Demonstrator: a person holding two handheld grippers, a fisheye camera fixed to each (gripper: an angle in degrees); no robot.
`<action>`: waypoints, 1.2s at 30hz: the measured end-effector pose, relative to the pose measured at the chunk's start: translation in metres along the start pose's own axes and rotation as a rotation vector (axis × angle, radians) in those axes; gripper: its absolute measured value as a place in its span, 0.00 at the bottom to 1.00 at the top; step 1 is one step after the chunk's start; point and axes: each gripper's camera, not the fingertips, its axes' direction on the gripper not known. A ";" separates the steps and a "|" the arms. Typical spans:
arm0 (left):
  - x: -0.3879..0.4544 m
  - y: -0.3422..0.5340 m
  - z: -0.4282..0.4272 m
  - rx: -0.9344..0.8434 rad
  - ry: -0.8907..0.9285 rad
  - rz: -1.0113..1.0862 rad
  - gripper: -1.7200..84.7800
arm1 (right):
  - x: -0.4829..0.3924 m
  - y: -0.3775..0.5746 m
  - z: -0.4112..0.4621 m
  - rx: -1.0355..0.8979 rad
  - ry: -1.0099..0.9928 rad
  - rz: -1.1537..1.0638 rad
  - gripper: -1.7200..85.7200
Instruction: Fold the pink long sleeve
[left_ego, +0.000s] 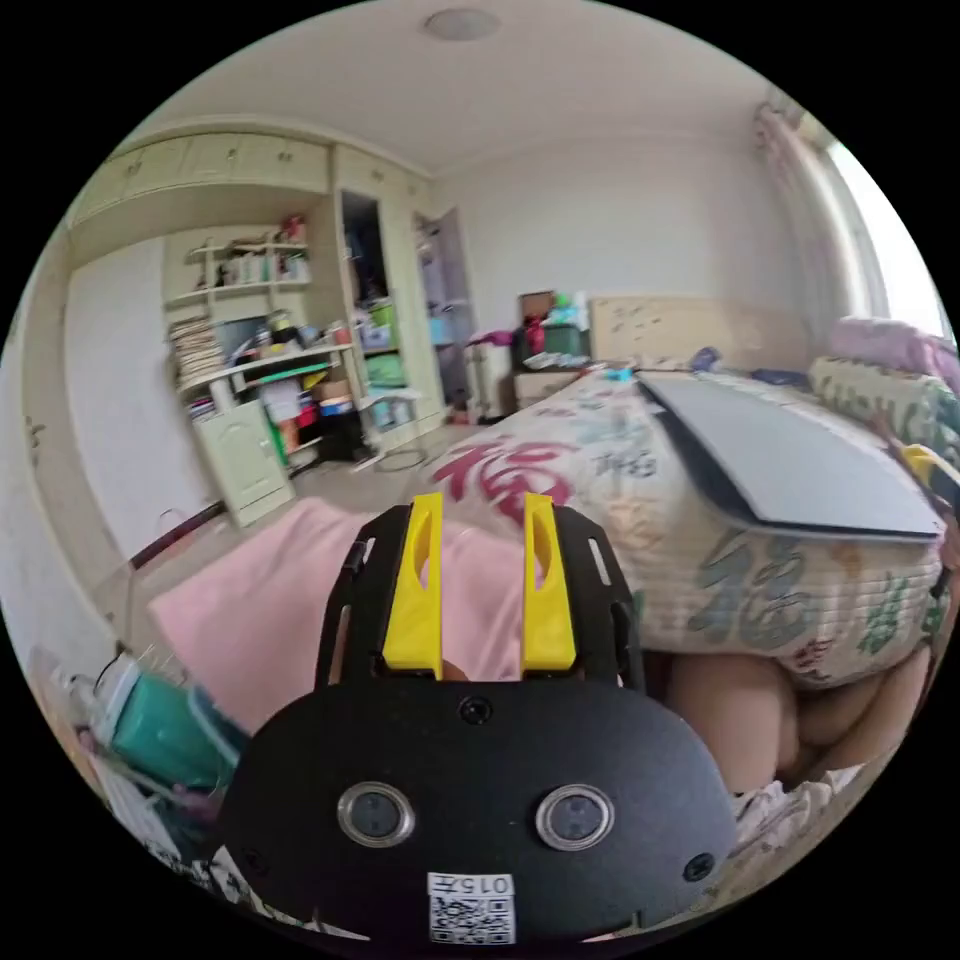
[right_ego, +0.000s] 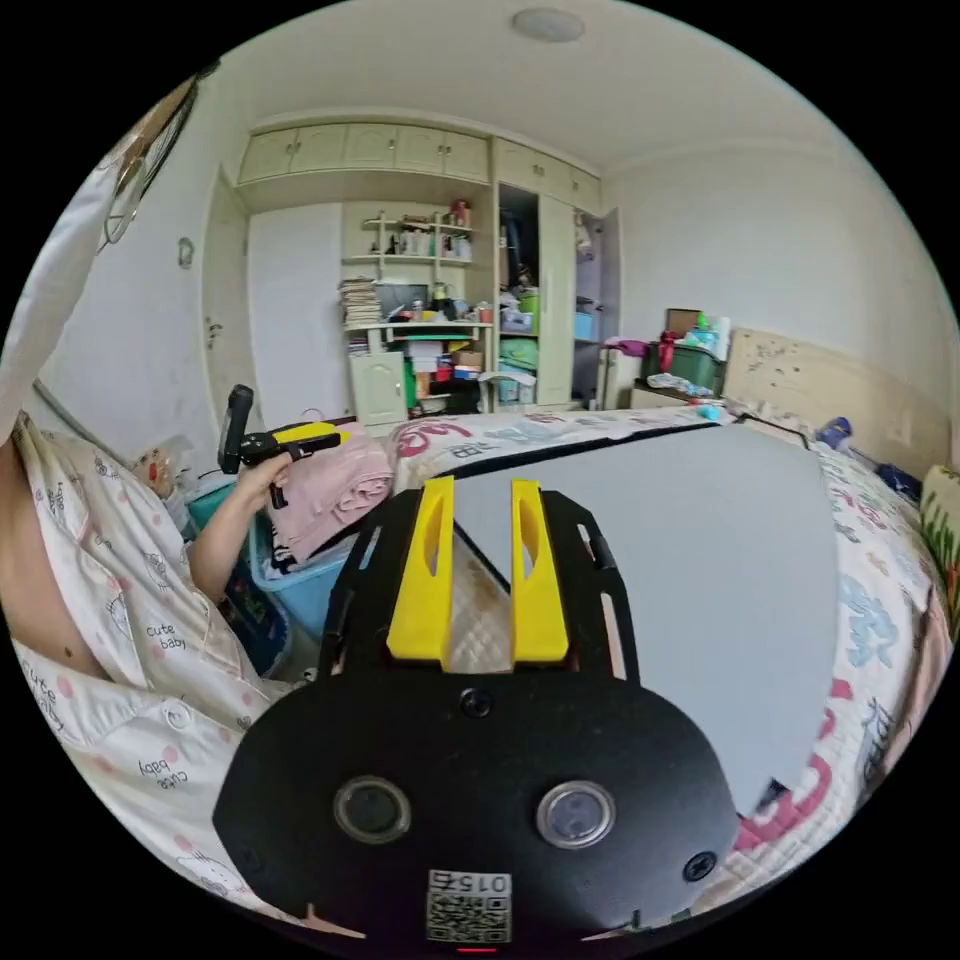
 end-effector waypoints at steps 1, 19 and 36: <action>-0.018 0.036 -0.009 -0.054 -0.069 -0.055 0.18 | -0.014 0.003 0.024 -0.025 -0.091 -0.027 0.13; -0.088 0.416 -0.028 -0.024 0.187 -0.632 0.22 | -0.110 0.078 0.312 -0.420 -0.162 -0.145 0.19; 0.006 0.417 0.050 0.486 0.777 -0.475 0.03 | -0.079 0.173 0.236 -0.151 -0.210 -0.092 0.05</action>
